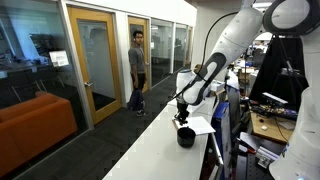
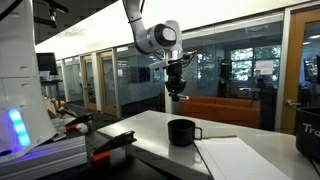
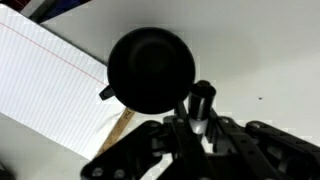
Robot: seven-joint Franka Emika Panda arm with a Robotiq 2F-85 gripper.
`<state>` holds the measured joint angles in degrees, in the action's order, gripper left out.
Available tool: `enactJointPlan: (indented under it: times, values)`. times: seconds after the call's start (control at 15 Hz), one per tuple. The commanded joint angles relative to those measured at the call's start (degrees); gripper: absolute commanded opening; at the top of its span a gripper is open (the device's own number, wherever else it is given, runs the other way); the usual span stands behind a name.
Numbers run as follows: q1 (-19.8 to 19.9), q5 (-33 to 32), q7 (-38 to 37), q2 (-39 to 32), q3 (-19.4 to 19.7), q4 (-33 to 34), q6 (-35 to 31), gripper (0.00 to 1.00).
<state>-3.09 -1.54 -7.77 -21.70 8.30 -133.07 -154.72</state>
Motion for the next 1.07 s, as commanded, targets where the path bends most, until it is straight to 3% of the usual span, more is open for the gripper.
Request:
enactJointPlan:
  times: [0.0,0.47,1.0]
  values:
    - [1.48,0.66,4.35,4.46,-4.45,-4.98,-0.73,0.05]
    - [2.73,2.36,13.24,0.64,-11.96,-11.47,-7.45,0.05]
    - [2.06,-0.01,14.39,-12.37,-11.82,-2.33,-8.76,0.05]
